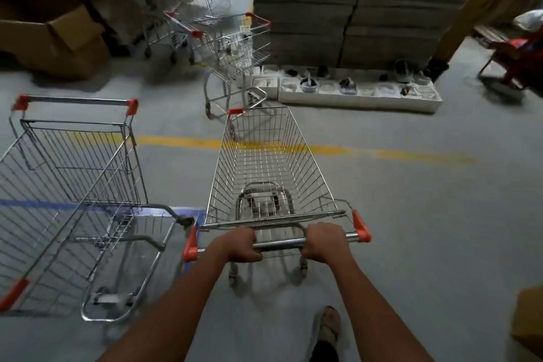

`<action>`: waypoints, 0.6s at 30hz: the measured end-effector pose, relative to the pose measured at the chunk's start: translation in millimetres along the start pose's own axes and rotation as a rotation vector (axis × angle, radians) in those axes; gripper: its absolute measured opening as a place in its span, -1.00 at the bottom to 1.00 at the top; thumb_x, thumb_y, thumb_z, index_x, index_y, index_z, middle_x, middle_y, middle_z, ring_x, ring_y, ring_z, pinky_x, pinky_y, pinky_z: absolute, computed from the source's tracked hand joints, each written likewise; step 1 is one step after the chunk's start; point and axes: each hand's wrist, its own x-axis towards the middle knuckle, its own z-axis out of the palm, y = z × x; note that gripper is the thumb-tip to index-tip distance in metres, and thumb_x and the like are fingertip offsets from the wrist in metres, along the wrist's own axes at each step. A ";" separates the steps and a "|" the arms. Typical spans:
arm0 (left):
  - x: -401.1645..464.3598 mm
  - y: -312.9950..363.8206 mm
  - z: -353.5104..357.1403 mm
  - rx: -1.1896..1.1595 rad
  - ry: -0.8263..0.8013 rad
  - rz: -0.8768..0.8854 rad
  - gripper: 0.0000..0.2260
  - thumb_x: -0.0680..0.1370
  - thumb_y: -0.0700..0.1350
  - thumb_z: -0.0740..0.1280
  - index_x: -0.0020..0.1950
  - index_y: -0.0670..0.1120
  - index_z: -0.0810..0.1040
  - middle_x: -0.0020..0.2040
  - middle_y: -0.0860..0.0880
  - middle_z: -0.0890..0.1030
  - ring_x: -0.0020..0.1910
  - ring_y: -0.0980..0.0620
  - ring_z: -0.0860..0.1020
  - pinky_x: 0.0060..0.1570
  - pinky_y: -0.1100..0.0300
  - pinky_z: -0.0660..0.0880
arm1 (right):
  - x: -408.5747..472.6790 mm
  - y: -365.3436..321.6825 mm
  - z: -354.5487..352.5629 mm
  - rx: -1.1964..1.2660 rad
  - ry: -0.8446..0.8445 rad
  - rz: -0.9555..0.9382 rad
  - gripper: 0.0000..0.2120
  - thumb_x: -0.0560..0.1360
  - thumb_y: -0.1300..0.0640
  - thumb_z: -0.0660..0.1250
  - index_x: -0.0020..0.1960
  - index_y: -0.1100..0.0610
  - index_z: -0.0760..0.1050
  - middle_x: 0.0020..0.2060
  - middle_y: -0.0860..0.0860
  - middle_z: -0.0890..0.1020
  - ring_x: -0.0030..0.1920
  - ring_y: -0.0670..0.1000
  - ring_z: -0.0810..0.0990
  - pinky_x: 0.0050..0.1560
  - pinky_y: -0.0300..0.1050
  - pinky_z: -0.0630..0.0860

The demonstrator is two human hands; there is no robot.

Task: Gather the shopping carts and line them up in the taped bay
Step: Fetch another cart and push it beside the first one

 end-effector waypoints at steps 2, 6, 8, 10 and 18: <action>26.5 2.0 -16.3 -0.014 0.026 -0.031 -0.70 0.41 0.09 0.41 -0.10 -0.15 0.67 -0.26 -0.08 0.60 -0.23 -0.06 0.59 -0.28 0.20 0.37 | 33.6 15.8 -12.8 -0.004 0.019 -0.037 -0.68 0.40 -0.18 0.33 -0.01 0.03 0.58 -0.16 -0.02 0.64 -0.19 0.08 0.60 -0.13 -0.07 0.52; 80.9 3.8 -49.2 -0.026 0.088 -0.095 -0.71 0.43 0.07 0.41 -0.08 -0.15 0.64 -0.14 -0.16 0.66 -0.14 -0.13 0.62 -0.23 0.16 0.41 | 105.3 46.2 -40.3 -0.013 0.030 -0.120 -0.75 0.42 -0.13 0.34 -0.06 0.03 0.56 -0.18 -0.02 0.65 -0.19 0.08 0.61 -0.13 -0.07 0.50; 106.7 4.3 -65.5 -0.029 0.129 -0.129 -0.73 0.41 0.08 0.40 -0.14 -0.13 0.63 -0.19 -0.15 0.65 -0.18 -0.11 0.61 -0.26 0.17 0.40 | 141.2 59.9 -53.7 -0.027 0.030 -0.162 -0.76 0.42 -0.13 0.35 -0.07 0.03 0.55 -0.19 -0.01 0.65 -0.19 0.09 0.62 -0.14 -0.06 0.51; 129.2 3.7 -80.2 -0.017 0.161 -0.169 -0.70 0.38 0.12 0.34 -0.20 -0.13 0.60 -0.26 -0.12 0.63 -0.25 -0.09 0.59 -0.27 0.16 0.43 | 174.4 70.9 -65.5 -0.037 0.028 -0.199 -0.76 0.42 -0.13 0.33 -0.10 0.04 0.52 -0.17 0.00 0.66 -0.15 0.11 0.65 -0.14 -0.06 0.50; 203.8 -2.7 -138.6 -0.007 0.296 -0.292 -0.70 0.45 0.11 0.33 -0.10 -0.12 0.63 -0.18 -0.09 0.61 -0.19 -0.07 0.58 -0.23 0.18 0.45 | 306.5 100.0 -104.5 -0.070 0.058 -0.349 -0.72 0.41 -0.15 0.33 -0.01 0.02 0.55 -0.10 0.00 0.68 -0.07 0.14 0.67 -0.09 -0.03 0.51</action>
